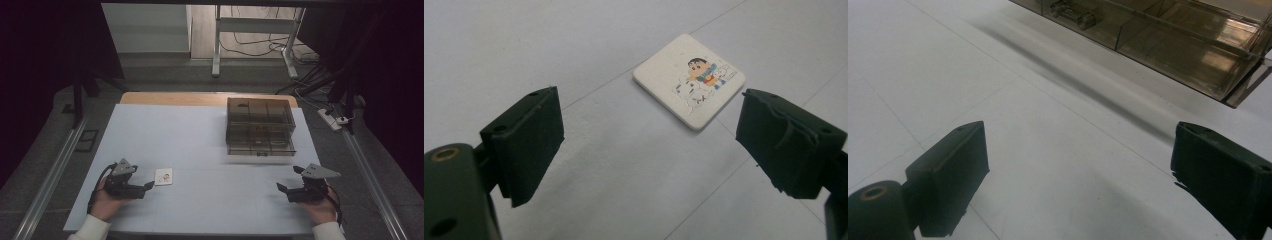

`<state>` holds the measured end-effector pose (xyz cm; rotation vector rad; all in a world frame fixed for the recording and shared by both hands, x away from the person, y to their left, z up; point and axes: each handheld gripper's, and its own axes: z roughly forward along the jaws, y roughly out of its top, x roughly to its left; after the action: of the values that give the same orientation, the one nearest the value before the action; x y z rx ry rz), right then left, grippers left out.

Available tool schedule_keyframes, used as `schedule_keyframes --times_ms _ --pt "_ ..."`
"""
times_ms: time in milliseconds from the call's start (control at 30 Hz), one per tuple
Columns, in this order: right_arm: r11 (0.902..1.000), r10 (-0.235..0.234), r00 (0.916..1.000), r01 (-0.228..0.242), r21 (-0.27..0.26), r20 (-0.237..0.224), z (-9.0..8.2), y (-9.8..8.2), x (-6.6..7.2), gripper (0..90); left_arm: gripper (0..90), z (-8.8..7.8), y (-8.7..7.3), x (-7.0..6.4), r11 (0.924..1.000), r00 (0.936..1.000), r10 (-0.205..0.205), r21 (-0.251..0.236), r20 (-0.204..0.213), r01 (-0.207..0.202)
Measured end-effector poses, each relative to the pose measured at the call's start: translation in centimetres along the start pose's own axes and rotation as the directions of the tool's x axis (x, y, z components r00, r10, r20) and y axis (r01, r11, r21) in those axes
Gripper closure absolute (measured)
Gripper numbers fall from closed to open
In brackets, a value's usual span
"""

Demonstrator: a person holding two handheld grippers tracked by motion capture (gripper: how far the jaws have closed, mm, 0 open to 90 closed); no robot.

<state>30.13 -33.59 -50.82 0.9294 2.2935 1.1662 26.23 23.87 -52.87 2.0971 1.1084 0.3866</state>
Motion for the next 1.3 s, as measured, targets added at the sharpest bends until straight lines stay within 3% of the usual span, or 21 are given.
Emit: schedule_keyframes --times_ms 1300 --pt "0.9994 -0.024 0.9997 0.024 0.026 0.004 0.36 -0.07 0.16 8.3 11.7 -0.37 0.31 -0.32 0.9998 0.9998 0.018 -0.01 -0.001 -0.018"
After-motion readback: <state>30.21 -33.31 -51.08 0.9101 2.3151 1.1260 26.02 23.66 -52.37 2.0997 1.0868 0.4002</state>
